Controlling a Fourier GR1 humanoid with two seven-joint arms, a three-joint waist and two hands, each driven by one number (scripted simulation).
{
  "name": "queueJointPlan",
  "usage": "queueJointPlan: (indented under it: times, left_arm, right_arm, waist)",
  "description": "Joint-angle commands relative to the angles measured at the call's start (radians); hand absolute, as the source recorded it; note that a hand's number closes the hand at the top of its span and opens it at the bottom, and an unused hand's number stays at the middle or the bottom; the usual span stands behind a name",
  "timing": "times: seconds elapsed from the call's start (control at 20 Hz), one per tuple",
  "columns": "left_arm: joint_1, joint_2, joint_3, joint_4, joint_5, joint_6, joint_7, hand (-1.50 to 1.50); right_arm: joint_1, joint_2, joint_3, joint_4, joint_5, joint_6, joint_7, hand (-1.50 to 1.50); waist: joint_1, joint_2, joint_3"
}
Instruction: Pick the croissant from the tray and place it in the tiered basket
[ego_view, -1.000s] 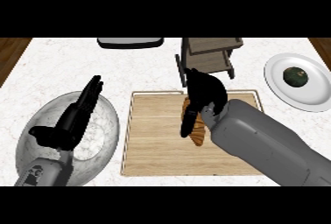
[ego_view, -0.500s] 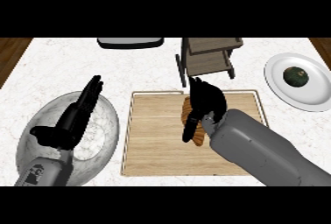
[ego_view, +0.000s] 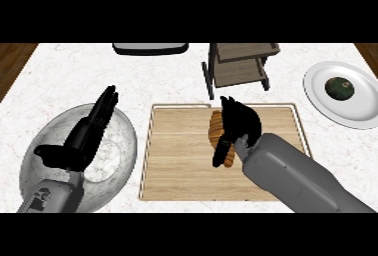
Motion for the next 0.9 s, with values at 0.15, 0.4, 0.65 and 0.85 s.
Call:
queueJointPlan:
  times: [0.15,0.4,0.65,0.85]
  left_arm:
    - [0.061,-0.05,-0.046,0.088,-0.023,0.005,0.008,0.0]
    - [0.039,-0.032,-0.009,0.137,-0.009,-0.022,-0.008,0.0]
    - [0.028,-0.069,-0.048,0.138,-0.054,0.007,-0.011,0.0]
    - [0.072,-0.03,-0.034,0.059,-0.033,-0.012,0.04,0.0]
  right_arm:
    - [0.033,0.008,-0.041,0.025,0.032,0.001,0.082,-1.5]
    - [0.039,0.036,-0.067,0.039,0.119,-0.087,-0.076,1.5]
    - [0.039,0.082,-0.08,0.061,0.181,-0.103,-0.092,1.5]
    - [0.05,0.11,-0.083,0.086,0.226,-0.119,-0.092,1.5]
  waist:
    - [0.002,0.015,-0.02]
    - [0.004,0.018,-0.02]
    - [0.006,0.019,-0.02]
    - [0.018,0.015,-0.019]
